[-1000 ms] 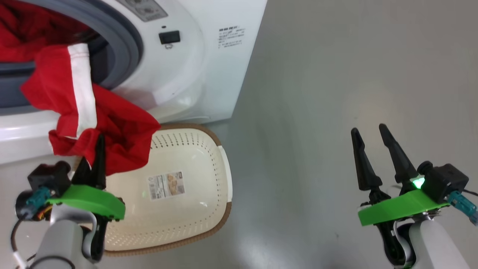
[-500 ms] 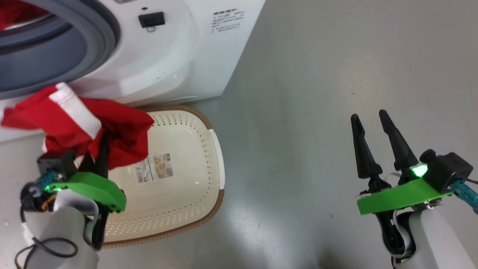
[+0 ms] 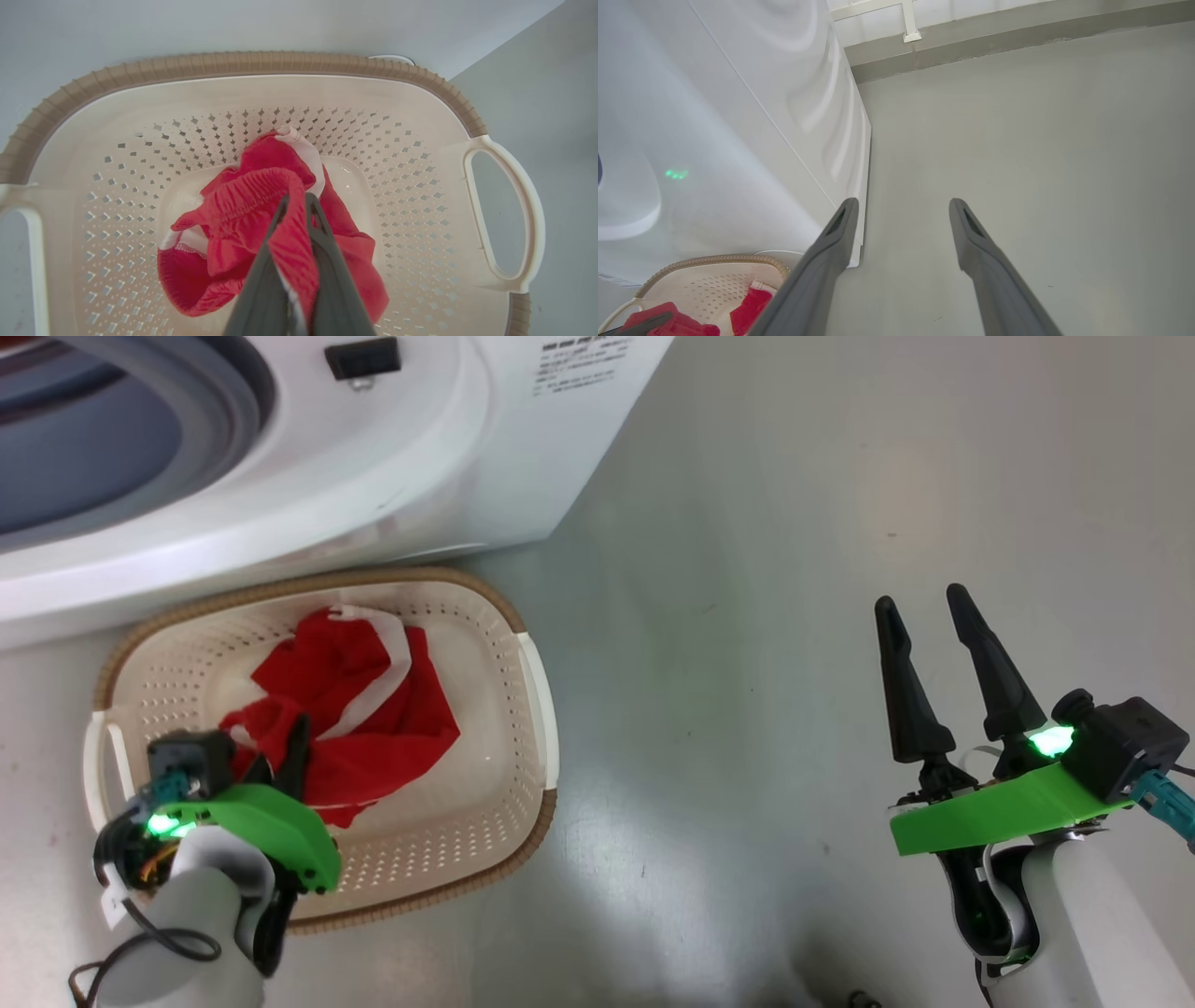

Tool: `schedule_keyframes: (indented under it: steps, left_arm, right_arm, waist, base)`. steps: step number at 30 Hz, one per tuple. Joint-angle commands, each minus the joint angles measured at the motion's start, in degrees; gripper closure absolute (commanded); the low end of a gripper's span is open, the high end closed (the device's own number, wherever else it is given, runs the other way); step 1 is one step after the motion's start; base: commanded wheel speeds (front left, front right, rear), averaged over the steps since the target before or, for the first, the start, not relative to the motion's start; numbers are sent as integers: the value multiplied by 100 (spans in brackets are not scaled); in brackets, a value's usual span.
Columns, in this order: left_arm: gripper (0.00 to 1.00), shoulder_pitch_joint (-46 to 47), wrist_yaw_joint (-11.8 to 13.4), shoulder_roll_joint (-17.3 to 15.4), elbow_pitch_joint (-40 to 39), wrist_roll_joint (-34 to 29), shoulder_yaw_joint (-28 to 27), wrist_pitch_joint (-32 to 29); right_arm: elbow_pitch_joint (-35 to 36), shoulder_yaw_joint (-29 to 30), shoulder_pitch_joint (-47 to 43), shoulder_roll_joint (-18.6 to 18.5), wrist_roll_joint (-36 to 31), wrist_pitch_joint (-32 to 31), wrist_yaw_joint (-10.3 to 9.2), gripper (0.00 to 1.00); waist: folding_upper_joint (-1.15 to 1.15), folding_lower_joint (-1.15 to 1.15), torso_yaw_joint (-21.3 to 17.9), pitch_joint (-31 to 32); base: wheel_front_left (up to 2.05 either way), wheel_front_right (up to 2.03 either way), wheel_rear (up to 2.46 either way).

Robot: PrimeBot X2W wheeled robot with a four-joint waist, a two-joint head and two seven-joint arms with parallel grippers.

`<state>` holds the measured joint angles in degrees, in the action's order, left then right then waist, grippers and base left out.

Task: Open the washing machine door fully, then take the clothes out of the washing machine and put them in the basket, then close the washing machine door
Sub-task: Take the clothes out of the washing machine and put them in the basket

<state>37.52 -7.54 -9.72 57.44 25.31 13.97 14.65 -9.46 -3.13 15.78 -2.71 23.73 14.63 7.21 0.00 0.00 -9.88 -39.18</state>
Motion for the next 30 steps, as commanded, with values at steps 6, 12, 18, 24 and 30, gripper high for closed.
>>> schedule_keyframes:
  steps: [6, 12, 18, 24, 30]
  left_arm:
    - [70, 105, 6, -244, 65, 213, 73, 35]
    - [7, 110, 6, -264, 90, 337, 140, 35]
    - [0, 9, 6, -263, 22, 388, 98, 35]
    - [0, -207, 6, -242, -223, 376, -84, 35]
    - [0, -437, 6, -218, -617, 261, -310, 35]
  right_arm:
    - [144, -127, 24, -17, 21, 37, 28, 0]
    - [111, -109, 12, -17, 3, 37, 28, 0]
    - [55, -112, -14, -17, -21, 37, 28, 0]
    - [-11, -83, -98, -17, -81, 37, 28, 0]
    - [-88, -46, -193, -17, -181, 37, 28, 0]
  waist:
    - [0, 0, 23, -164]
    - [0, 0, 48, -94]
    - [0, 0, 90, 85]
    - [0, 0, 166, 424]
    - [0, 0, 285, 784]
  base:
    - [0, 0, 0]
    - [0, 0, 0]
    - [0, 0, 0]
    - [0, 0, 0]
    - [0, 0, 0]
